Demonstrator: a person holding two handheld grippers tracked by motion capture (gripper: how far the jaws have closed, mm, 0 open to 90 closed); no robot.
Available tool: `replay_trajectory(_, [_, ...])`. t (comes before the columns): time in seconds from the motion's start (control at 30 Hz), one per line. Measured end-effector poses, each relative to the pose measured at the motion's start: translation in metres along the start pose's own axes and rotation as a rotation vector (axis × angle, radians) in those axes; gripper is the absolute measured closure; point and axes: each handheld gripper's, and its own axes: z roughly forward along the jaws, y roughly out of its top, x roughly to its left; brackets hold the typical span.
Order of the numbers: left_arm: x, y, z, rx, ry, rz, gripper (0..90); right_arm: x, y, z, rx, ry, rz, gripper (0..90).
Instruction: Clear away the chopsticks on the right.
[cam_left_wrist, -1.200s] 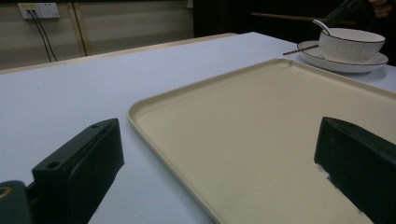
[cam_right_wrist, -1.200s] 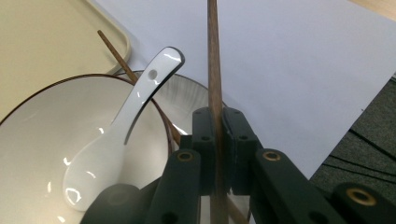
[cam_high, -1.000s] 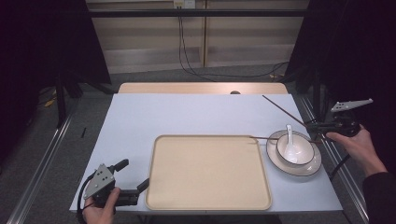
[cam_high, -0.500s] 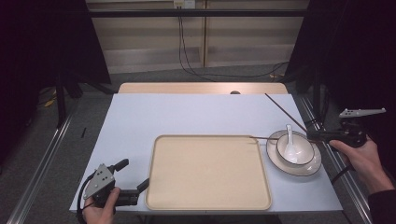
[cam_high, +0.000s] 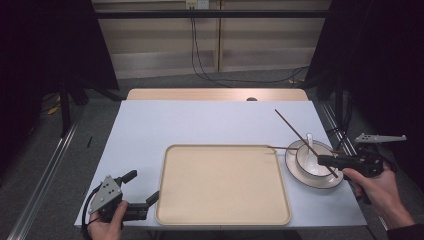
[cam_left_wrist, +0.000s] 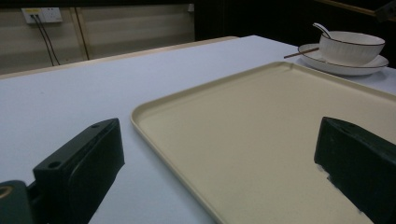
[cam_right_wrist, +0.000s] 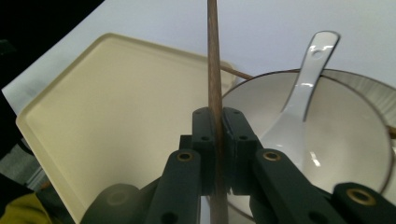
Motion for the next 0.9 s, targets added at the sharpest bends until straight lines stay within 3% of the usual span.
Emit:
replay_trajectory(0.07, [0.0,0.0,0.0,-0.002,0.0,0.002,1.5,0.009,-0.004,0.005,0.006,-0.014,0.011,84.8])
replay_trajectory(0.4, [0.0,0.001,0.001,-0.006,-0.013,0.006,1.6,0.043,-0.022,0.024,-0.004,0.007,0.075,84.8])
replay_trajectory(0.8, [0.002,0.0,0.003,-0.004,-0.017,-0.003,1.8,0.062,-0.038,0.048,0.016,0.001,0.13,84.9])
replay_trajectory(0.9, [0.002,0.0,0.003,-0.003,-0.02,-0.002,1.8,0.064,-0.043,0.052,-0.005,-0.029,0.146,84.9])
